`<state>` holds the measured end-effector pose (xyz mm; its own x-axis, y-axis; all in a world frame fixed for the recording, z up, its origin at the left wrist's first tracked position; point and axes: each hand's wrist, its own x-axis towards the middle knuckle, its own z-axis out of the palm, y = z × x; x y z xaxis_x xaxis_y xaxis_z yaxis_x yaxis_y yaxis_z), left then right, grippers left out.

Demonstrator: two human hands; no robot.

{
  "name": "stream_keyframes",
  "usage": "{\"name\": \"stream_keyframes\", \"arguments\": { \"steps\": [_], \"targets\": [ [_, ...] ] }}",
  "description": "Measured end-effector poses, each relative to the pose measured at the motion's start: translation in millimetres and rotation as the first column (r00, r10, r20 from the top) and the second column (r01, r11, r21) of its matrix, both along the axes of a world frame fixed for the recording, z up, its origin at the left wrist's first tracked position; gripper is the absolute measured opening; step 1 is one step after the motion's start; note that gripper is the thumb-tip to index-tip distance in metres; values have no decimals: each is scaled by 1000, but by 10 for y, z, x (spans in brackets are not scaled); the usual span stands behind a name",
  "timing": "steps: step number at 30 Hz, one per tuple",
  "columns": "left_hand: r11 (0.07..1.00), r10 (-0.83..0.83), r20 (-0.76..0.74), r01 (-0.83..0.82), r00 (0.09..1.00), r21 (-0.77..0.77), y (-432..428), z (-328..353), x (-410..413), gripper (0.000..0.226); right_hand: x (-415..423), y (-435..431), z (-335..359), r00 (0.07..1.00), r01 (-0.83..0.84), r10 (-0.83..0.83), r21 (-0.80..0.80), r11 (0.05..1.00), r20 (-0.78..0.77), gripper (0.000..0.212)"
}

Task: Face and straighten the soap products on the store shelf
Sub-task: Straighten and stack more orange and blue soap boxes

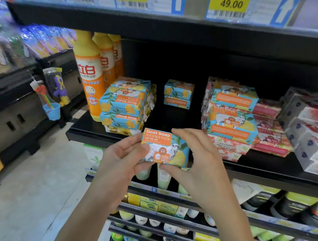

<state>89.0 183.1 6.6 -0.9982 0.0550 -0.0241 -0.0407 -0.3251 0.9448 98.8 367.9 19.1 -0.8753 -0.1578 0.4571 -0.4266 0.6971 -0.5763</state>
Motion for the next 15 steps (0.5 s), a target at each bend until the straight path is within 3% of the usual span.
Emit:
{"name": "stream_keyframes", "arguments": {
  "steps": [4,7,11,15],
  "targets": [
    [997,19,-94,-25,995,-70,-249,91,-70,41,-100,-146,176,999,-34,34,-34,999,0,75],
    [947,118,-237,-182,964,-266,-465,79,-125,21,-207,-265,353,999,-40,42,-73,997,30,75],
    [644,119,-464,-423,878,-638,-725,-137,-259,23,-431,-417,639,1000,-5,7,-87,996,23,76],
    [446,-78,-539,-454,839,-771,-822,-421,-410,34,-772,-568,901,999,39,-36,-80,996,38,78]
  ]
}}
